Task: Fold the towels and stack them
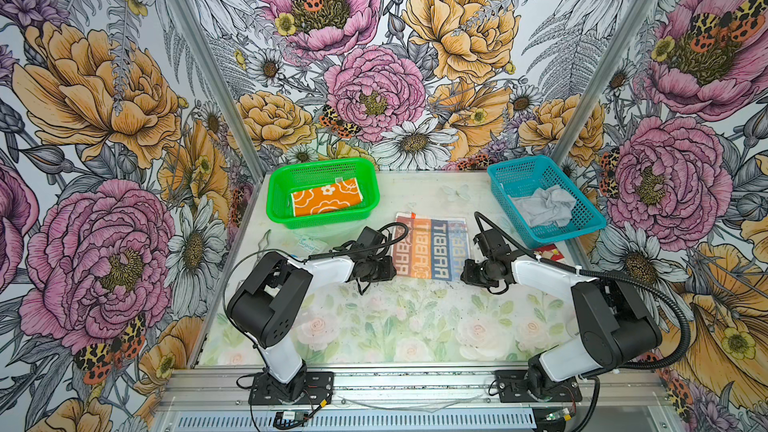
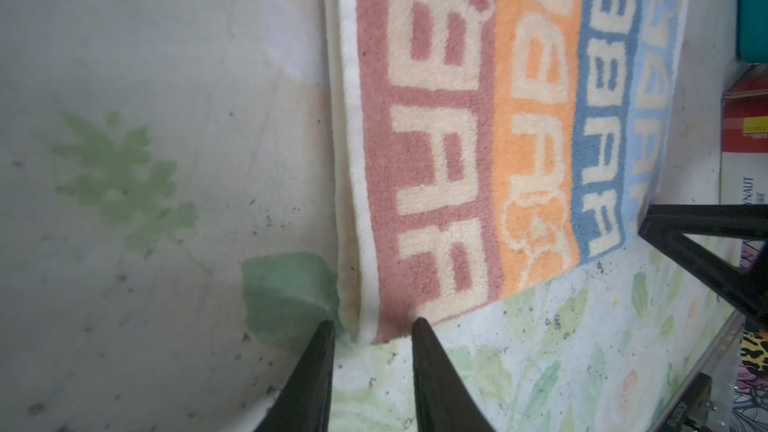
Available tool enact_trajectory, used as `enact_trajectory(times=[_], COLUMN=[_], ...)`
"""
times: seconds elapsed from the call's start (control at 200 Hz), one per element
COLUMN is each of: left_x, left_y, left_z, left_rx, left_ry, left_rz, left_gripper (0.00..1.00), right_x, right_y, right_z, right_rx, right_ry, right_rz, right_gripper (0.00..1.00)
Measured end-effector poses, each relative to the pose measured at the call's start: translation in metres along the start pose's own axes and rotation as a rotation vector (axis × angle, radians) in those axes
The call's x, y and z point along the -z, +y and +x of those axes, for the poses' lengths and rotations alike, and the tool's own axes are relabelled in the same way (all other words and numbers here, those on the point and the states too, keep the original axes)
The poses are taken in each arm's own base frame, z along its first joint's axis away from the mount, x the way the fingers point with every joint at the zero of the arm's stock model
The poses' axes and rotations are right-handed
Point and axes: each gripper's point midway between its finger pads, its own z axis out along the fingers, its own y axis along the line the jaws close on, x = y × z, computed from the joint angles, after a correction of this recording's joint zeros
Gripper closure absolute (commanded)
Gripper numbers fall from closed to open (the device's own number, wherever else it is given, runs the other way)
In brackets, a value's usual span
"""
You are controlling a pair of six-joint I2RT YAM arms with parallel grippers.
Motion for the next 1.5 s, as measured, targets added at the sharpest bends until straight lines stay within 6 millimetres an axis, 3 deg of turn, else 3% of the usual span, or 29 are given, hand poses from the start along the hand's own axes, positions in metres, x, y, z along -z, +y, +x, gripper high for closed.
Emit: enact_trajectory(times=[0.13, 0.285, 0.42, 0.485, 0.695, 0.886, 1.096, 1.501], left_x=[-0.001, -0.005, -0.007, -0.007, -0.008, -0.005, -0.003, -0.003], left_y=[0.001, 0.001, 0.001, 0.002, 0.003, 0.004, 0.003, 0.003], left_z=[-0.004, -0.006, -0.006, -0.005, -0.004, 0.001, 0.009, 0.010], left_rx=[0.018, 0.025, 0.028, 0.032, 0.029, 0.020, 0.000, 0.001], left_ry=[-0.005, -0.009, -0.005, -0.002, 0.001, 0.003, -0.003, -0.009], left_rz=[0.013, 0.026, 0.027, 0.024, 0.017, -0.009, -0.031, -0.036], left_gripper=[0.67, 0.77, 0.89, 1.00, 1.00, 1.00, 1.00, 1.00], right_x=[0.000, 0.000, 0.000, 0.000, 0.001, 0.007, 0.011, 0.010], right_y=[0.000, 0.000, 0.000, 0.000, 0.000, -0.002, -0.016, -0.018], right_z=[0.000, 0.000, 0.000, 0.000, 0.001, 0.002, 0.013, 0.014], right_rx=[0.000, 0.000, 0.000, 0.000, -0.001, -0.010, -0.042, -0.062], right_ry=[0.000, 0.000, 0.000, 0.000, 0.004, 0.001, 0.008, 0.008], right_rz=[0.000, 0.000, 0.000, 0.000, 0.000, 0.003, 0.032, 0.037], right_gripper=[0.71, 0.70, 0.70, 0.70, 0.66, 0.51, 0.51, 0.57])
